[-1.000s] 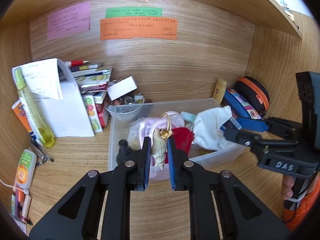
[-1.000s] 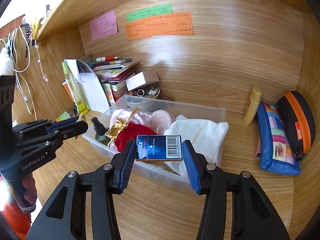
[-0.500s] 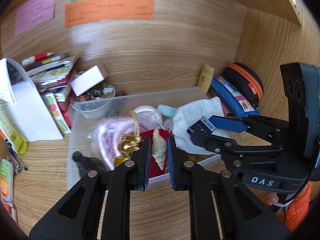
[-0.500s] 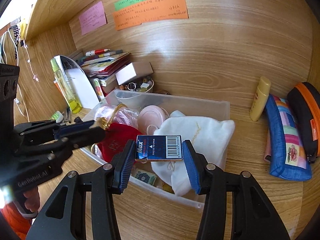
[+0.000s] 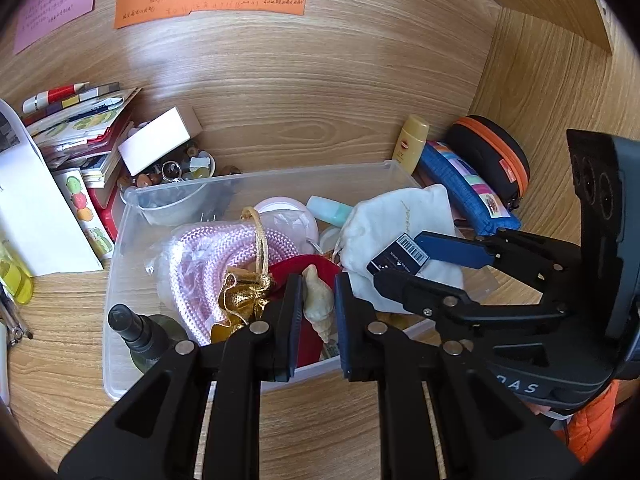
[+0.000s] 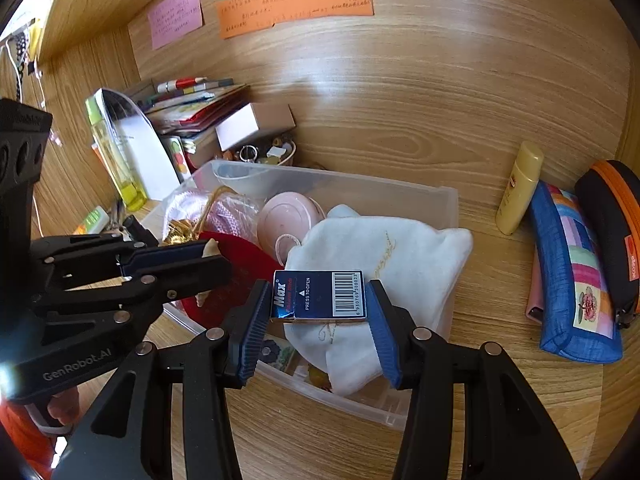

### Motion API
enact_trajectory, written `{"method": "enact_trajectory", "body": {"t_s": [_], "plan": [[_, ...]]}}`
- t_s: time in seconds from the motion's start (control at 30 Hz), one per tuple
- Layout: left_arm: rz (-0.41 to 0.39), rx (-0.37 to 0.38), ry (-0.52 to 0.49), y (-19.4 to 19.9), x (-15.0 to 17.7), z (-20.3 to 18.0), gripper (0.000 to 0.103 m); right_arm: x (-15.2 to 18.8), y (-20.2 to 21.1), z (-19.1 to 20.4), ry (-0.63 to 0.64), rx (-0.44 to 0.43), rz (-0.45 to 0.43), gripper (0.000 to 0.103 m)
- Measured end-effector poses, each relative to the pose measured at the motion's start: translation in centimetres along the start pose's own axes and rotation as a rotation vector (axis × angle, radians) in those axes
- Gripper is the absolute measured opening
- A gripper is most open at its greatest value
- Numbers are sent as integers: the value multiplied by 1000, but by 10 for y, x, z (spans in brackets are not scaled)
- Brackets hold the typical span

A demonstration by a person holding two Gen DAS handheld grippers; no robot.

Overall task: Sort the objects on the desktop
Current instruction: 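Lower seashell into box and open left while right releases blue packet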

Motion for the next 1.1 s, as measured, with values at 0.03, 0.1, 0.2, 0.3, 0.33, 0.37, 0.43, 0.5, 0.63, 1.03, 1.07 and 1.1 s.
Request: {"method": "enact_trajectory", "body": {"t_s": [0.03, 0.1, 0.2, 0.3, 0.33, 0.37, 0.43, 0.5, 0.63, 1.03, 1.07, 1.1], "plan": [[3, 5, 4, 0, 0, 1, 15, 0, 0, 1, 6, 5, 2, 45], [10, 16, 14, 0, 0, 3, 19, 0, 0, 2, 12, 11, 5, 45], [13, 30, 26, 2, -1, 5, 24, 0, -1, 4, 19, 20, 5, 50], [12, 33, 34, 5, -2, 7, 29, 0, 1, 5, 25, 30, 2, 52], [11, 36, 39, 7, -2, 8, 31, -1, 1, 6, 26, 30, -1, 53], [9, 35, 42, 8, -3, 9, 34, -1, 2, 6, 28, 33, -5, 53], [2, 33, 48, 12, -4, 11, 40, -2, 4, 7, 35, 44, -12, 56], [-13, 22, 54, 17, -5, 12, 51, -3, 6, 8, 38, 44, -18, 59], [-48, 7, 52, 29, -7, 15, 57, -5, 11, 14, 58, 56, -34, 66], [-167, -101, 69, 81, -2, 33, 76, -9, 46, 31, 69, 123, -120, 82], [-173, -111, 72, 85, -1, 35, 78, -9, 49, 33, 67, 127, -126, 82], [-183, -128, 76, 90, 0, 37, 83, -9, 53, 36, 66, 130, -131, 83]]}}
Point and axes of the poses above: each gripper's, at about its wrist camera, not at the fingertips, and y roughly against the way its jaws point, z to its left, x to its underside, the point moved 1 cm from there along -y, roughly the way its jaws point, and after that the axes turned 15 degrees about -x, right-handed, at the moved point
